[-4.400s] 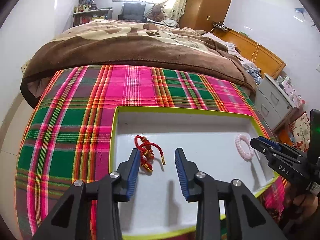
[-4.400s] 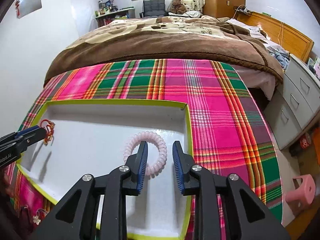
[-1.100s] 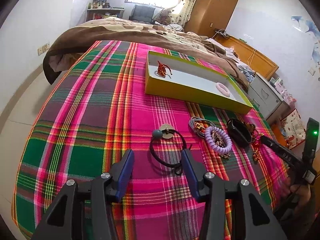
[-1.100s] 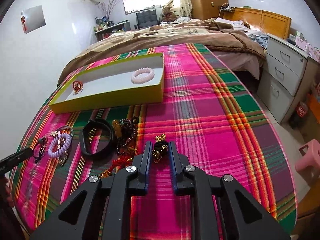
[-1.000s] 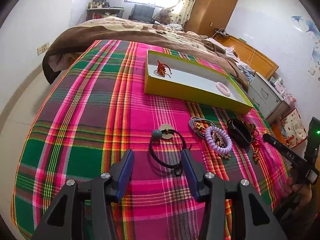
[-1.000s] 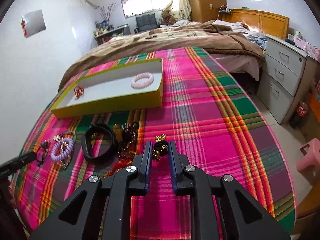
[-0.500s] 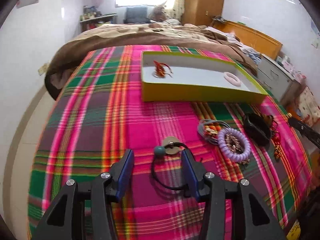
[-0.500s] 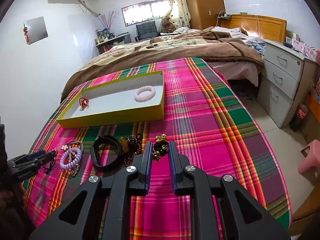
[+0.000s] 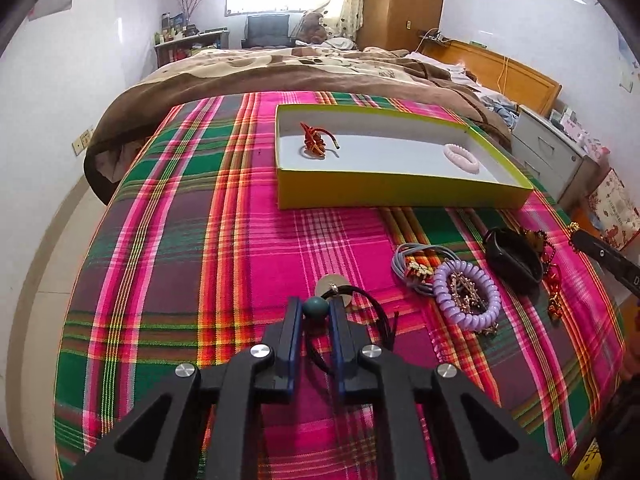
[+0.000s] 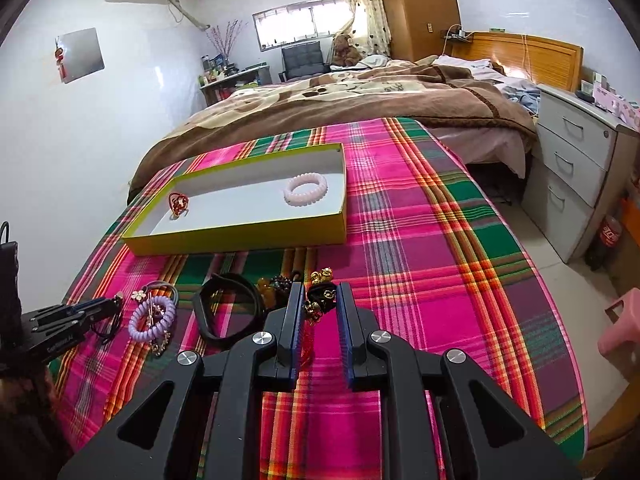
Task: Organize jewelry
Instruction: 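Grasp the gold charm cluster with the right tool while the left tool grasps the black cord with green bead, then carry the gold charm and black cord into the tray and open both tools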
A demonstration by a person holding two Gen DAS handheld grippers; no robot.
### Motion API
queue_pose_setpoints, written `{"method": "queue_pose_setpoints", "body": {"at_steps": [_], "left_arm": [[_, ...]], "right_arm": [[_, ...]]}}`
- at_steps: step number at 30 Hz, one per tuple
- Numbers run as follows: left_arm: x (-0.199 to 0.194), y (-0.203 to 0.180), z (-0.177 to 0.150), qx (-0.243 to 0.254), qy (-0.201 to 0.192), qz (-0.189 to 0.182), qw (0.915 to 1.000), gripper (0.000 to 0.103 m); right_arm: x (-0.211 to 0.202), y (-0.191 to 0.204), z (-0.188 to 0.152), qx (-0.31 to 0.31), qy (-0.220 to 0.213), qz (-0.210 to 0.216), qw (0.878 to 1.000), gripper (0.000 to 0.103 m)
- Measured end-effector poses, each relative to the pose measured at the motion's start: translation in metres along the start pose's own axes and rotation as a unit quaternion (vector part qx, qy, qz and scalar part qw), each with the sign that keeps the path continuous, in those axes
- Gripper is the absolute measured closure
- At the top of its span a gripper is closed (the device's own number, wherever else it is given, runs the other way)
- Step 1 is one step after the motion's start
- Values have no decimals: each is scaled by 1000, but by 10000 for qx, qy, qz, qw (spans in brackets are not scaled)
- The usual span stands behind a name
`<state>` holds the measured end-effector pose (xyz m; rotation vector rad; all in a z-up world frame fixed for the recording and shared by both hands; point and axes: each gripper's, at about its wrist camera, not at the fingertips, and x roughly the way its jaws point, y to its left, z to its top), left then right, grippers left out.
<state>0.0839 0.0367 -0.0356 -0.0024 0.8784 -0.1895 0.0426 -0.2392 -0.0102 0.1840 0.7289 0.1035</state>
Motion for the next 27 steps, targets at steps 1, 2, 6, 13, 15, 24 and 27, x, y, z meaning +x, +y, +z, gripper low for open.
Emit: {"method": "queue_pose_setpoints", "body": {"at_steps": [1,2,6,13,15,24,27], "left_arm": [[0,-1,0,26,-2,15,10000,90],[-1,1,0,32,-20,14,10000,90],[-4,3,1,-35,-107,1,9999,90],[-19,1,8,-77,-292,-65,9995,90],[-24,0,13,-101,-342,-119,9993,90],[-30,-6,45,-183,-514,-346,9979,90],[-25,-7,61,-187,-531,-393,9976,90]], "right_arm": [[0,0,0,-3,5,3,10000,87],[1,0,0,-4,8,4,10000,87],[1,0,1,-9,5,8,10000,87],[0,4,4,-44,-40,55,10000,87],[-2,6,6,-58,-60,72,9999,87],[-2,23,32,-186,-147,245,9994,87],[4,31,45,-298,-162,291,9990,87]]}}
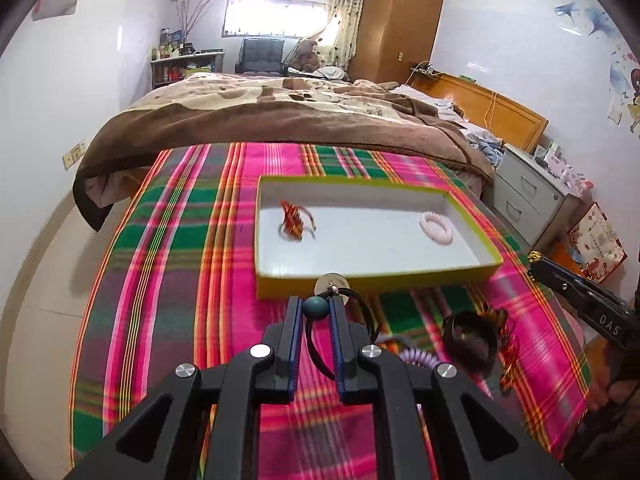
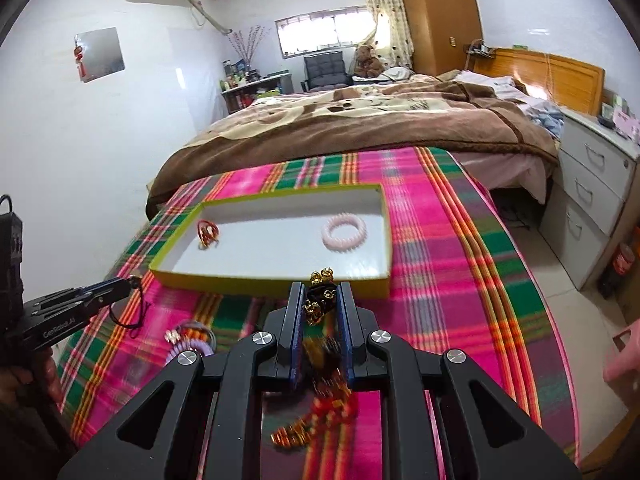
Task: Organize jewelry
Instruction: 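Carry the gold charm and black cord into the tray and open both tools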
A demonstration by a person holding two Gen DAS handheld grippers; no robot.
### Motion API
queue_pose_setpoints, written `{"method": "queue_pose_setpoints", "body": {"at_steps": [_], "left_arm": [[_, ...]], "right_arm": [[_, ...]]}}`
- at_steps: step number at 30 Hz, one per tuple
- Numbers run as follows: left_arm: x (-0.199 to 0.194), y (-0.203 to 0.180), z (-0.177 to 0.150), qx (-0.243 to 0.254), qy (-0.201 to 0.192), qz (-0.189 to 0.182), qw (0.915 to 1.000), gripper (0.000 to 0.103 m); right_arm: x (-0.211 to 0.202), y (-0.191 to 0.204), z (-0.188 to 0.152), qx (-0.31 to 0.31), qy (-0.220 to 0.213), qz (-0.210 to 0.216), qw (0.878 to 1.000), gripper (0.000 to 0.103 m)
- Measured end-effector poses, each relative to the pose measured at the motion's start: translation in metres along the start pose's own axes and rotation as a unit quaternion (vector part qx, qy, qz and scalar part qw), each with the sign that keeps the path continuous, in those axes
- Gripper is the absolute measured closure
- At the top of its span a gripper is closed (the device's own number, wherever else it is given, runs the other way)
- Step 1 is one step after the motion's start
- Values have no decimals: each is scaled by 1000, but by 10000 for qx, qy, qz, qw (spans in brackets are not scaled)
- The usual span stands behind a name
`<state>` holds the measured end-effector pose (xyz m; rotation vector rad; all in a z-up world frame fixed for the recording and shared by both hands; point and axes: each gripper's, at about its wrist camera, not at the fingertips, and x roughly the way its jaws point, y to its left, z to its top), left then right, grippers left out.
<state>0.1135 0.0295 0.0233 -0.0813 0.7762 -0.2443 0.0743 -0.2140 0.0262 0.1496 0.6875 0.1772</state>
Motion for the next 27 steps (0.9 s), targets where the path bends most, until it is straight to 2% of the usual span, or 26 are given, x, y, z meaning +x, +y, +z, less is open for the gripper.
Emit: {"method": "queue_pose_setpoints", "body": {"at_steps": [7,14,17,27], "left_arm": [[22,-3,34,53,-18,-20,10000,90],[52,1,55,69,90,17,9999,90],[66,6,60,22,170,7,9999,90],[95,18,63,49,404,144,9991,90]], "right_arm": [[28,14,29,-243,62,56,9997,87],[67,15,50,-171,278,117,9994,87],[79,13,58,-63,370,206,9991,87],[127,16,74,-151,686,18,9975,87]]}}
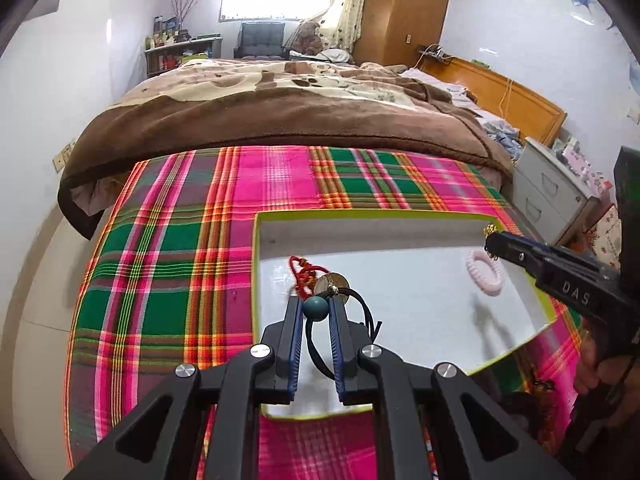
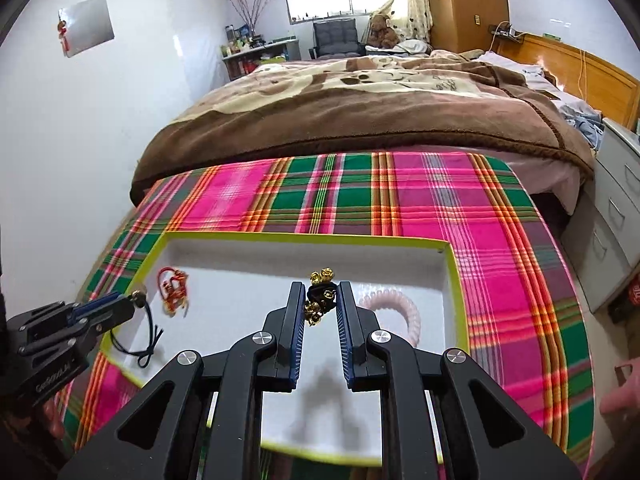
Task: Organize jewelry
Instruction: 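Carry the gold charm and black cord into the tray and open both tools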
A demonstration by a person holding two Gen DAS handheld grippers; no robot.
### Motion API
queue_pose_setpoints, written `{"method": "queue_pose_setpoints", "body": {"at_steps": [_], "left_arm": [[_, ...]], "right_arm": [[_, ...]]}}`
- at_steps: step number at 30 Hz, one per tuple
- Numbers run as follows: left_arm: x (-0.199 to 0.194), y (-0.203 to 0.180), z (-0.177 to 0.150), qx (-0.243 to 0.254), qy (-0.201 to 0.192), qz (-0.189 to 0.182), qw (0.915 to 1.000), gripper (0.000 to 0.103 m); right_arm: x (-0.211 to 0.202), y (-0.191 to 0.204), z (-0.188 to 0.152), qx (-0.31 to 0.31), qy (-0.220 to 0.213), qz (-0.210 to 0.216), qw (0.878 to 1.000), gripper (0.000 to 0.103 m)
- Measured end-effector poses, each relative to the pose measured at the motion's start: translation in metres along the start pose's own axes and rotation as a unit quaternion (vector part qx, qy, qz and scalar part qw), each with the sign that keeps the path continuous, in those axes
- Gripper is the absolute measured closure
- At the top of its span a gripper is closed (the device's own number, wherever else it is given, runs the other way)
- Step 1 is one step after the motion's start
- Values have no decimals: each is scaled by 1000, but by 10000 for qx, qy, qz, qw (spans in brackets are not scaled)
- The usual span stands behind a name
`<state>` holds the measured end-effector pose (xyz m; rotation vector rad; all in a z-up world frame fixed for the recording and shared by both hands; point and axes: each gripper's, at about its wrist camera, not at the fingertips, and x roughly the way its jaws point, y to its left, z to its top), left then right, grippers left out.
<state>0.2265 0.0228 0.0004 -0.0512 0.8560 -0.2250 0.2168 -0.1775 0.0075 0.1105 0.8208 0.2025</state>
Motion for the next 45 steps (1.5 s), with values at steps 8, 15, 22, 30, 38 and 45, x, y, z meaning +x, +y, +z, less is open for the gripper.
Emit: {"method": "queue_pose_setpoints", "body": {"at_steps": [8,15,22,30,38,45], "left_arm": [[20,7,-4,-114,224,-43,9997,90],[25,10,-5,-167,300,-103,9994,90],[25,8,-5,-142,293,-64,9994,90],[25,6,-4,-129,314,11,9994,90],[23,6,-4,-95,282,55,9995,89],[13,2,-5,-108,170,33,9998,81]], "right_arm": [[29,0,2,2,215,-126,9997,87],[41,7,2,-101,395,-166,9990,87],[47,9,2,-146,494,-192,9985,87],[49,6,0,-130,544,-271,9981,87],[48,9,1,-131,539,-275,9981,82],[42,11,-1,-141,475,-174,9986,74]]}}
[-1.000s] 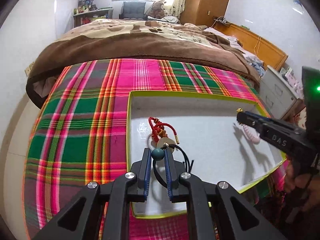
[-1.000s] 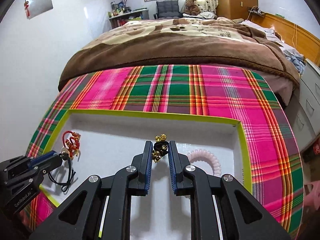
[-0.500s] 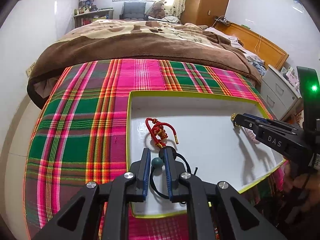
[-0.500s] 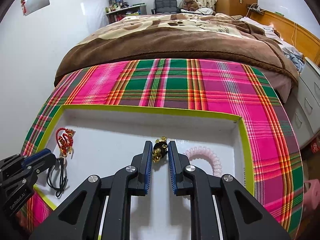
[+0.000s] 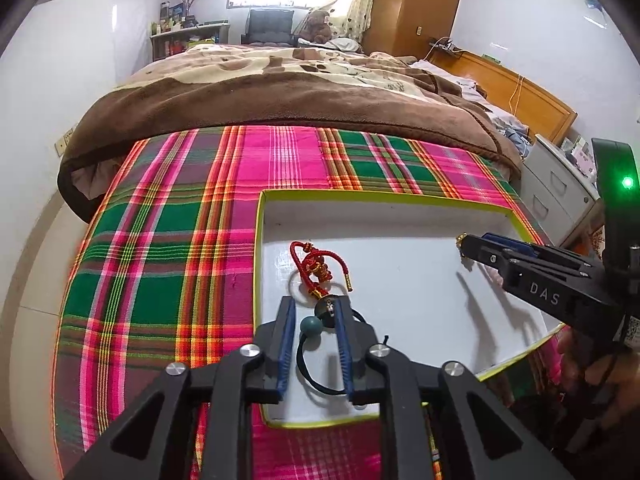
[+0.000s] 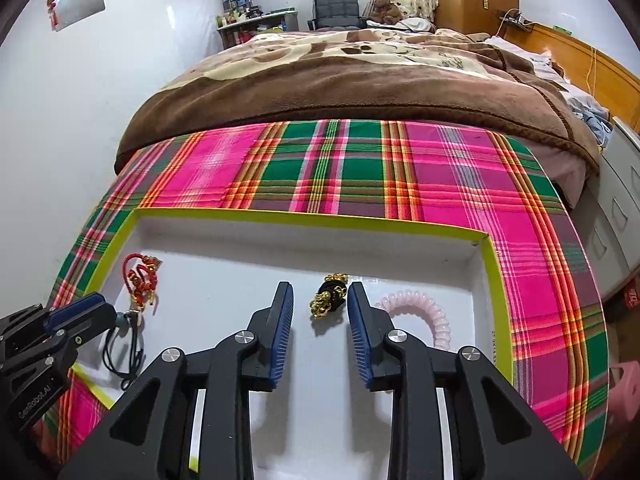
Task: Organize jewelry
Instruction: 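Carry the gold charm and black cord into the tray and open both tools, then move both tools back over the remaining jewelry on the cloth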
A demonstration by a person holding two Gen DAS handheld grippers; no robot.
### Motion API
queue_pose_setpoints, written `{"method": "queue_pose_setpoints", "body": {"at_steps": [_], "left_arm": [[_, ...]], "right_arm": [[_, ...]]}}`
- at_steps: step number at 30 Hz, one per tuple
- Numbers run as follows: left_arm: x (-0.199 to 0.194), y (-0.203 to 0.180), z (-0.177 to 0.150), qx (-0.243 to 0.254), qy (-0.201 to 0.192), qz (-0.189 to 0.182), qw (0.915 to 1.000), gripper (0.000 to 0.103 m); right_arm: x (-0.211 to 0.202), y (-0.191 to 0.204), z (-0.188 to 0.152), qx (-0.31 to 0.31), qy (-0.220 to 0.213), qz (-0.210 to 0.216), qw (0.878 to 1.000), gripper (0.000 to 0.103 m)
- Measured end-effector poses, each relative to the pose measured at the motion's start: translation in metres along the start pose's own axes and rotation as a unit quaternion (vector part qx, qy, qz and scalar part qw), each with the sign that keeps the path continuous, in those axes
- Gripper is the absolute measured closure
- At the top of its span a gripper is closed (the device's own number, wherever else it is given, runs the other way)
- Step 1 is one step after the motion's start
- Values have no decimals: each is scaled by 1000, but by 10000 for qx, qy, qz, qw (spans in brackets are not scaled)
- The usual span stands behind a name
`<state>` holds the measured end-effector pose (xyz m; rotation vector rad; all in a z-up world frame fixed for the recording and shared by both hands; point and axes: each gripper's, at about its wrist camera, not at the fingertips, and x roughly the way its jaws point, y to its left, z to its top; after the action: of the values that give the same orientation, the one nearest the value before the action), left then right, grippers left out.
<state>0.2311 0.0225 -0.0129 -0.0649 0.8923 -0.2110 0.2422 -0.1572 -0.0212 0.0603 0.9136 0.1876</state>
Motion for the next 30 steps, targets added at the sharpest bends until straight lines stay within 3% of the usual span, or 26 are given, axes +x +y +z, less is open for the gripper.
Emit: {"method": "queue_pose_setpoints", "body": {"at_steps": [6,10,30], "left_arm": [[-14,-4,-3,-25,-100,-9,9999,78],[-27,-7,-7,-32,-173,-67,9998,77],[-83,-4,-73,-312,-351,-346,9983,77]], "right_arm": [[-16,4,-2,-28,-162,76,9998,73],[-29,6,-7,-28,-263,138,9996,55],[-107,-17,-66,195,-729,274,9968,55]]}}
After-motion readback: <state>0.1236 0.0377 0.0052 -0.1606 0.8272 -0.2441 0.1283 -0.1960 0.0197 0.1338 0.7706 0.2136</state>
